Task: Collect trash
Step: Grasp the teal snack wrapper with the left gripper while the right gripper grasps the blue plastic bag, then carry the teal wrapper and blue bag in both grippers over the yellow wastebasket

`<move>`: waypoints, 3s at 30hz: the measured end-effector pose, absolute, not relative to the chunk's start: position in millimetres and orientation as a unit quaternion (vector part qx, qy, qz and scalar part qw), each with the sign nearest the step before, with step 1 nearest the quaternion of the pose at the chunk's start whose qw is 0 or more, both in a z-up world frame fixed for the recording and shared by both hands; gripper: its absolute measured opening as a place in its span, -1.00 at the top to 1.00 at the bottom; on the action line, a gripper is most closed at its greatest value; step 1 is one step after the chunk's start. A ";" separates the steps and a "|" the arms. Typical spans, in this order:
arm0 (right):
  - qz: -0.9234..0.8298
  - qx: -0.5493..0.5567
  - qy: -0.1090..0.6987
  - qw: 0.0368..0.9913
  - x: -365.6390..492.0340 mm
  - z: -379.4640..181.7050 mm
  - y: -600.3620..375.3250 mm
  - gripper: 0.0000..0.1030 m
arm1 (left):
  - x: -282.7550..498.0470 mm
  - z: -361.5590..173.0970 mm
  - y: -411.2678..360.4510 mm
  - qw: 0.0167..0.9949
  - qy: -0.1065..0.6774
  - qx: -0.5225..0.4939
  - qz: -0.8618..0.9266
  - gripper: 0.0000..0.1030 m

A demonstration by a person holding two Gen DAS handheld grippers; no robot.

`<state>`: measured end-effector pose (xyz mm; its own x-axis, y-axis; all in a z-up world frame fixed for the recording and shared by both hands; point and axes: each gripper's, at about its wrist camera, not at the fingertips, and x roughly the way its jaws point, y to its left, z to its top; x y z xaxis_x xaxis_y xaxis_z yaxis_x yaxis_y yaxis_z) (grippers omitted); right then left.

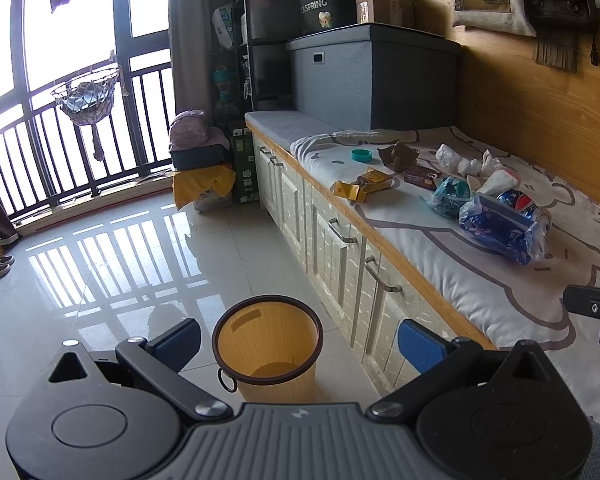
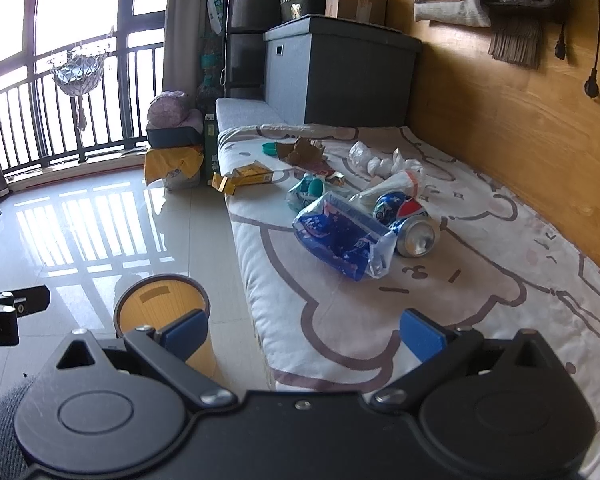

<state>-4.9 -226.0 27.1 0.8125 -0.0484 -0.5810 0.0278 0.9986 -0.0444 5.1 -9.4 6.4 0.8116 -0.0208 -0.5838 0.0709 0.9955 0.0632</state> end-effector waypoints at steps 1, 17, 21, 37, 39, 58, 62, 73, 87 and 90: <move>-0.019 -0.017 0.304 0.952 -5.1 27.2 -226.1 -1.00 | 6.1 8.2 -10.1 0.952 0.304 0.040 -0.026 -1.00; -0.008 0.020 0.239 0.971 16.9 48.2 -274.7 -1.00 | 51.5 49.7 -43.6 0.965 0.250 0.031 -0.076 -1.00; -0.019 0.026 0.243 0.969 37.1 43.7 -297.6 -1.00 | 78.4 56.4 -60.4 0.964 0.243 0.028 -0.101 -1.00; 0.019 0.038 0.301 0.953 128.7 2.1 -358.0 -0.57 | 200.8 29.7 -138.4 0.939 0.280 0.049 -0.193 -1.00; 0.023 0.046 0.310 0.949 137.3 -6.5 -359.9 -0.56 | 216.6 20.6 -142.9 0.929 0.301 0.045 -0.208 -1.00; 0.062 0.084 0.359 0.928 180.9 -53.1 -353.6 0.11 | 309.8 -45.8 -176.5 0.895 0.363 0.012 -0.259 -0.29; 0.065 0.087 0.363 0.925 181.3 -54.8 -350.5 0.28 | 320.4 -57.1 -177.9 0.890 0.368 -0.013 -0.267 -0.24; 0.031 0.086 0.357 0.929 168.4 -39.6 -354.4 0.59 | 311.4 -57.7 -171.8 0.890 0.368 -0.039 -0.266 0.20; -0.043 0.078 0.336 0.938 144.6 -8.9 -340.3 0.70 | 244.2 -14.1 -90.9 0.922 0.334 -0.051 -0.191 0.26; -0.040 0.075 0.331 0.940 143.5 -1.5 -324.0 0.70 | 227.5 -5.9 -65.7 0.929 0.327 -0.051 -0.167 0.26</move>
